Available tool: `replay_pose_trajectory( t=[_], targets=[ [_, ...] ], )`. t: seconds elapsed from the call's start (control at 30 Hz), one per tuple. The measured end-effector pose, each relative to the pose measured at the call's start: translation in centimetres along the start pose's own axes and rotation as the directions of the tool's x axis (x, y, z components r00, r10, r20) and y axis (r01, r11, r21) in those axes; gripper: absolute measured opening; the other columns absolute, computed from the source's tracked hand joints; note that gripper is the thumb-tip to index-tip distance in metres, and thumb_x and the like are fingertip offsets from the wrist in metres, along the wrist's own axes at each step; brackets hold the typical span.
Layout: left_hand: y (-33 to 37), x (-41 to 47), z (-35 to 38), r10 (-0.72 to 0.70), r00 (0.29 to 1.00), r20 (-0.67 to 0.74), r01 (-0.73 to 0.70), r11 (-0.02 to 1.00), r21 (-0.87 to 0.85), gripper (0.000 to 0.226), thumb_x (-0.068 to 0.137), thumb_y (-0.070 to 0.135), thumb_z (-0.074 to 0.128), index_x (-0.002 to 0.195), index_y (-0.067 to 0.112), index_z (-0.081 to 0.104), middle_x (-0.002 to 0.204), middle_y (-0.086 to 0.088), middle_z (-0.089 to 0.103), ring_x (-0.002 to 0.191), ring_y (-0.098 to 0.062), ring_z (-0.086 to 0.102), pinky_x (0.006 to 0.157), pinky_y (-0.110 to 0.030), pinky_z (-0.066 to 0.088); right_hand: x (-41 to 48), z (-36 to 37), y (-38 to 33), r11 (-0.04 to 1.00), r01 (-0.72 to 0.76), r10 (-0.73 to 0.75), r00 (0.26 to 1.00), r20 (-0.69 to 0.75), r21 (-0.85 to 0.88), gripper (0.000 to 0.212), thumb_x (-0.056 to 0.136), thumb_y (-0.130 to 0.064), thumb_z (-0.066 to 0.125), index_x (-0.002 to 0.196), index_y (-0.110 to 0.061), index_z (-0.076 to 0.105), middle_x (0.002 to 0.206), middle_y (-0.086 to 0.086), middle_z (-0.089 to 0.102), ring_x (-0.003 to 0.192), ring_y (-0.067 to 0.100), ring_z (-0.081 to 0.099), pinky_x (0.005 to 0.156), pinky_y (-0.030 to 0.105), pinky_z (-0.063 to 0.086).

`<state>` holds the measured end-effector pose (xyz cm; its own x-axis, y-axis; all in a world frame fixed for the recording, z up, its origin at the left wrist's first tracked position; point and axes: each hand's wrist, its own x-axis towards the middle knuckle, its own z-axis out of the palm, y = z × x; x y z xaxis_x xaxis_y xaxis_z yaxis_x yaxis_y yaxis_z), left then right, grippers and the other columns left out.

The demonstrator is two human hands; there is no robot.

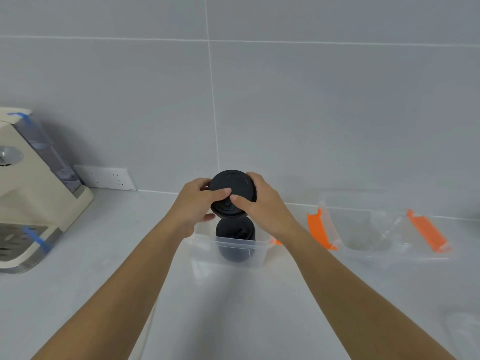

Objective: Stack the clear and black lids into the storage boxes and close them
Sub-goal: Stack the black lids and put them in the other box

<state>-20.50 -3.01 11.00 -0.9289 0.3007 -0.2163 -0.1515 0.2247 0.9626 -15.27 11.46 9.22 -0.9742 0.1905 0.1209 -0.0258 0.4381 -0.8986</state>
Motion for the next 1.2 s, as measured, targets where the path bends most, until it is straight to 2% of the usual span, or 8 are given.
replay_pose_trajectory(
  t=[0.13,0.23,0.4,0.6,0.73,1.0,1.13,1.2],
  targets=[
    [-0.9,1.6,-0.1,-0.090,0.995,0.052,0.086,0.994,0.064,0.031,0.081,0.025,0.069,0.109,0.015,0.061,0.101,0.000,0.065,0.094,-0.018,0.062,0.071,-0.033,0.052,1.0,0.9,1.3,0.997,-0.080,0.080,0.997,0.023,-0.017,0.049,0.082,-0.028,0.062,0.126,-0.018,0.042,0.113,-0.003,0.055,0.102,0.016,0.054,0.079,0.023,0.044],
    [-1.7,2.3,-0.1,-0.146,0.984,0.099,0.136,0.986,0.100,0.026,0.083,0.023,0.067,0.105,0.013,0.061,0.094,-0.002,0.066,0.088,-0.018,0.062,0.068,-0.031,0.053,1.4,1.2,2.3,0.990,-0.134,0.137,0.988,0.065,-0.047,0.044,0.081,-0.029,0.063,0.120,-0.021,0.045,0.106,-0.005,0.056,0.097,0.013,0.055,0.072,0.017,0.042],
    [-2.7,3.2,0.1,-0.237,0.957,0.168,0.208,0.962,0.176,0.029,0.086,0.024,0.064,0.110,0.009,0.061,0.093,-0.003,0.067,0.079,-0.016,0.061,0.067,-0.032,0.054,2.0,1.3,3.3,0.964,-0.228,0.247,0.958,0.145,-0.137,0.045,0.080,-0.034,0.063,0.119,-0.020,0.044,0.108,-0.002,0.058,0.096,0.015,0.057,0.075,0.023,0.046],
    [-3.6,4.5,0.0,-0.324,0.929,0.179,0.266,0.920,0.288,0.038,0.086,0.027,0.062,0.118,0.007,0.057,0.115,-0.009,0.064,0.103,-0.024,0.060,0.081,-0.039,0.052,2.9,1.6,3.4,0.909,-0.317,0.382,0.892,0.242,-0.270,0.048,0.084,-0.035,0.058,0.123,-0.014,0.039,0.114,0.005,0.056,0.100,0.021,0.055,0.079,0.030,0.045],
    [-3.8,4.9,0.2,-0.349,0.915,0.202,0.270,0.902,0.336,0.037,0.087,0.024,0.061,0.118,0.004,0.057,0.114,-0.012,0.066,0.093,-0.024,0.061,0.073,-0.036,0.054,3.3,1.8,3.5,0.869,-0.333,0.439,0.860,0.260,-0.365,0.045,0.084,-0.036,0.058,0.118,-0.010,0.042,0.114,0.008,0.056,0.103,0.024,0.055,0.083,0.033,0.044],
    [-4.1,5.3,0.3,-0.375,0.898,0.233,0.284,0.895,0.344,0.038,0.086,0.021,0.063,0.118,0.001,0.057,0.113,-0.016,0.067,0.086,-0.025,0.063,0.076,-0.036,0.055,3.6,1.5,3.6,0.844,-0.366,0.486,0.832,0.268,-0.392,0.047,0.080,-0.038,0.063,0.114,-0.010,0.046,0.113,0.008,0.056,0.104,0.024,0.054,0.085,0.034,0.044],
    [-4.0,5.4,0.2,-0.392,0.877,0.279,0.318,0.907,0.275,0.038,0.084,0.007,0.064,0.118,-0.005,0.056,0.112,-0.019,0.066,0.089,-0.029,0.064,0.083,-0.041,0.056,3.6,1.4,3.1,0.834,-0.372,0.503,0.816,0.284,-0.408,0.049,0.079,-0.039,0.065,0.114,-0.010,0.047,0.100,0.004,0.054,0.084,0.019,0.051,0.066,0.026,0.040],
    [-4.0,5.4,0.0,-0.399,0.867,0.299,0.318,0.904,0.284,0.038,0.082,0.006,0.066,0.118,-0.005,0.058,0.116,-0.019,0.065,0.099,-0.030,0.062,0.090,-0.043,0.054,3.6,1.3,2.8,0.820,-0.384,0.525,0.800,0.291,-0.424,0.047,0.078,-0.037,0.066,0.111,-0.009,0.047,0.092,0.003,0.051,0.075,0.018,0.046,0.059,0.025,0.037]
  ],
)
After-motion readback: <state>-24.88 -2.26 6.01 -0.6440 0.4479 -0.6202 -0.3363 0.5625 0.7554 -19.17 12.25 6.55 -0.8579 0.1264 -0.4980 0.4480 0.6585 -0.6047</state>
